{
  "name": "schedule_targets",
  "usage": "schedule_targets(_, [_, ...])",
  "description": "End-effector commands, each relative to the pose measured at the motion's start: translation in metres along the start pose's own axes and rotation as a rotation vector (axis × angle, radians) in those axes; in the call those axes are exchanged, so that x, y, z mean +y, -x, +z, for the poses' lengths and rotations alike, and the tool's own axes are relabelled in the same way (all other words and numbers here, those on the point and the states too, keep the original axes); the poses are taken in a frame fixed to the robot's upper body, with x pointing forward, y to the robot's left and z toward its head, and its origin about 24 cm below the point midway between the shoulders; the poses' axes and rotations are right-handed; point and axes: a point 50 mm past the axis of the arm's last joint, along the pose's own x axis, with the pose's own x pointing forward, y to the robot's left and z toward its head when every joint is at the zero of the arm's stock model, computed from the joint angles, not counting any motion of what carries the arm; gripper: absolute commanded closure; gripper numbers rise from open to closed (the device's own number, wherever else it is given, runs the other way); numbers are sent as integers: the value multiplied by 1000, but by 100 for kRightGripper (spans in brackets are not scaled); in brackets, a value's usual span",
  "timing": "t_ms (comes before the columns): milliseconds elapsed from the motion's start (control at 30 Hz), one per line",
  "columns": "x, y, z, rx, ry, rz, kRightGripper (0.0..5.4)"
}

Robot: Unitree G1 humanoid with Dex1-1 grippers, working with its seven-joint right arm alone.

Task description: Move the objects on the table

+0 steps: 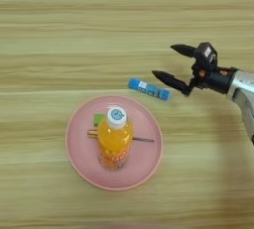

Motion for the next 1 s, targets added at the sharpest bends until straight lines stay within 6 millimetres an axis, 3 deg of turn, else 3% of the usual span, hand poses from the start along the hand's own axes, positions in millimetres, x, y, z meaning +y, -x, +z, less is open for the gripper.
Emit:
schedule_targets(33, [-17, -8, 27, -14, 128, -38, 3])
schedule_targets(900, [-3, -17, -11, 193, 100, 57, 3])
schedule_targets(1000, [-1, -17, -13, 205, 97, 73, 38])
